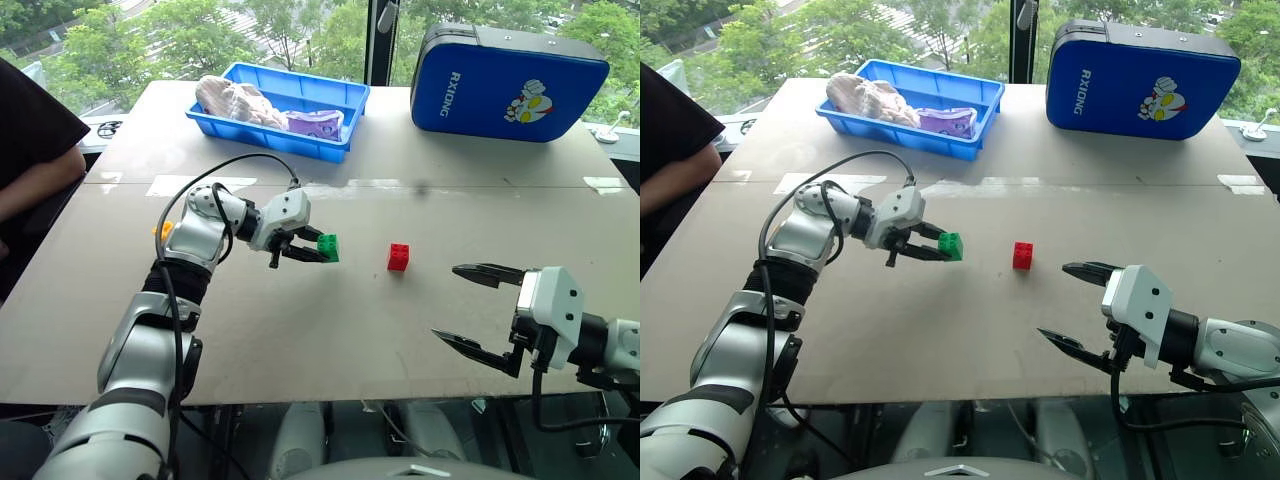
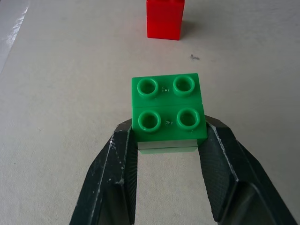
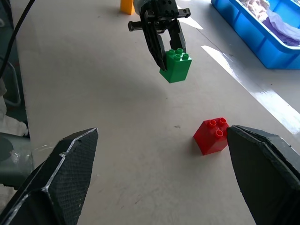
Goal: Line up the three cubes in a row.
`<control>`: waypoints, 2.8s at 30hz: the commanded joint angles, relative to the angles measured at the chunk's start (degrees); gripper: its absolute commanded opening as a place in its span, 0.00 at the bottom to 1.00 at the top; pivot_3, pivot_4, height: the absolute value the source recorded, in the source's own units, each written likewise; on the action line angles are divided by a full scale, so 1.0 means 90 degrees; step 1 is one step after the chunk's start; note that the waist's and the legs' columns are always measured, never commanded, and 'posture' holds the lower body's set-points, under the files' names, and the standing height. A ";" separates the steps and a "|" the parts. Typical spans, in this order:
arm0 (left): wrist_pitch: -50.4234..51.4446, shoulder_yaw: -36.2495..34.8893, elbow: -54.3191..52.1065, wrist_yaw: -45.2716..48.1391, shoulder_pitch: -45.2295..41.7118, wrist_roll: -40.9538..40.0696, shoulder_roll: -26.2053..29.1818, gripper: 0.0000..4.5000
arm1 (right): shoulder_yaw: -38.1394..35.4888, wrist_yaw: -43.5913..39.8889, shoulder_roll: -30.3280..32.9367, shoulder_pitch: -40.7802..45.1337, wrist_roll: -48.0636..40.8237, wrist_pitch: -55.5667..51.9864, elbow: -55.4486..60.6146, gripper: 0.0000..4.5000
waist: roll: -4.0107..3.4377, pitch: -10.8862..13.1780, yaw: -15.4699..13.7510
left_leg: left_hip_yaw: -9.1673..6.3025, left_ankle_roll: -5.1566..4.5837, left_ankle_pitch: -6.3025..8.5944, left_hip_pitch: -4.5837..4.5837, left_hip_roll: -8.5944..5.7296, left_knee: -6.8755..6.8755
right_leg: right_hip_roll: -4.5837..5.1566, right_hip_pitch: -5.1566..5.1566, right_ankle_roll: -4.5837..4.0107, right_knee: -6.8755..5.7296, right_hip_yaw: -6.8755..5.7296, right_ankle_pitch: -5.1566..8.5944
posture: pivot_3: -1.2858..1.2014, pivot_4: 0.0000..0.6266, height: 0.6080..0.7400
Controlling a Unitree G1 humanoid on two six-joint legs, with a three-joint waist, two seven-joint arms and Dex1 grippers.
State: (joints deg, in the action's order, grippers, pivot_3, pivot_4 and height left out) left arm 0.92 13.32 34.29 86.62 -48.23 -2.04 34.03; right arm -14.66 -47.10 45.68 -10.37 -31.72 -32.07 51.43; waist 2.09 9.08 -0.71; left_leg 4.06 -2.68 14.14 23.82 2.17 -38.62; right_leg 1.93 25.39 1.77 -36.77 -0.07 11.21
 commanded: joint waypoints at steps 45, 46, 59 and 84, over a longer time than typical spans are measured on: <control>0.2172 -0.2010 -0.1438 -0.1552 0.1076 -0.0766 0.1552 0.98 | 0.0510 0.0232 -0.0231 0.0486 -0.0161 0.0478 -0.0233 1.00 | -0.0002 -0.0001 0.0141 | -0.0021 -0.0002 0.0001 -0.0009 0.0023 -0.0019 | 0.0005 -0.0017 0.0002 -0.0003 -0.0008 0.0002 | 0.52 0.24 1.00; 0.2459 -0.2230 -0.1511 -0.1871 0.1194 -0.0779 0.1667 0.98 | 0.0604 0.0187 -0.0245 0.0567 -0.0139 0.0511 -0.0302 1.00 | -0.0002 -0.0001 0.0133 | -0.0021 -0.0002 0.0001 -0.0010 0.0022 -0.0019 | 0.0007 -0.0018 0.0004 -0.0004 -0.0009 0.0002 | 0.52 0.24 1.00; 0.2442 -0.2291 -0.0080 -0.1896 0.1300 -0.0393 0.3370 0.98 | 0.1185 -0.0224 -0.0314 0.1170 -0.0127 0.0776 -0.0830 1.00 | 0.0000 0.0000 -0.0015 | -0.0001 -0.0001 0.0002 -0.0011 0.0018 -0.0017 | 0.0014 -0.0017 0.0001 -0.0002 -0.0015 0.0004 | 0.52 0.24 1.00; 0.0235 -0.1165 0.3366 -0.1574 -0.0684 0.0625 0.2533 0.28 | 0.0926 0.0284 -0.0199 0.0669 -0.0130 0.0653 -0.0271 1.00 | 0.0012 -0.0007 -0.0018 | 0.0012 -0.0001 0.0002 -0.0002 0.0014 -0.0017 | 0.0015 -0.0016 -0.0022 -0.0001 -0.0023 -0.0010 | 0.52 0.24 1.00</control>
State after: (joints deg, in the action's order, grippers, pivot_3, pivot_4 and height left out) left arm 5.12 4.96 65.80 70.71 -52.78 5.85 56.59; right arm -4.66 -44.69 43.46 -4.22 -32.25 -26.83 47.09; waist 2.20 9.02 -0.88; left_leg 4.17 -2.69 14.16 23.80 2.30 -38.78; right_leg 2.07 25.24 1.57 -36.77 -0.28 11.11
